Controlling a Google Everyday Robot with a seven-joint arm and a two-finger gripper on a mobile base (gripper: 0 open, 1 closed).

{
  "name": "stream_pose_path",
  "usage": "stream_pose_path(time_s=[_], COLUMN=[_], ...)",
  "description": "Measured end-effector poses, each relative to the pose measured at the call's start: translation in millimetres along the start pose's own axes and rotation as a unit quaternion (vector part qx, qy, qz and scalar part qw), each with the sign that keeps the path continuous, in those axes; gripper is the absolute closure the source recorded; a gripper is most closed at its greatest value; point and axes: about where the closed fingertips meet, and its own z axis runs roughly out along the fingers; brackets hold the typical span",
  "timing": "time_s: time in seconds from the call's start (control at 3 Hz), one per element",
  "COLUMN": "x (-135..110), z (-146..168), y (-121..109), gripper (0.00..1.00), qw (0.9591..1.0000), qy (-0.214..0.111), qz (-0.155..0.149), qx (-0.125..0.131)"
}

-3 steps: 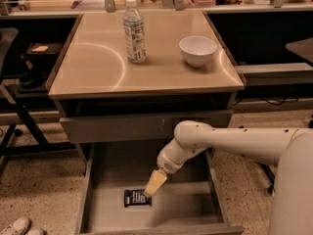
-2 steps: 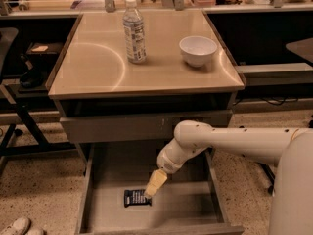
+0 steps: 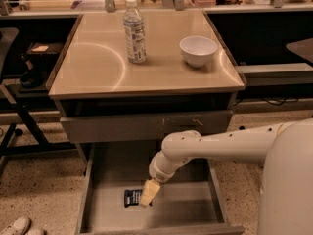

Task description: Pick rxbar blueberry from middle drawer and place on counter

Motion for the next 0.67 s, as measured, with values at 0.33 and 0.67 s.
stream_pose_path(time_s=[0.33,0.67], x=[-9.2,-8.7], z=[52.7,54.1], y=[9.0,10.0], gripper=[0.00,0.00], qw=[0.9973,0.9974], qy=[0.023,0.023], qz=[-0.064,-0.064], qx=[0.026,0.024])
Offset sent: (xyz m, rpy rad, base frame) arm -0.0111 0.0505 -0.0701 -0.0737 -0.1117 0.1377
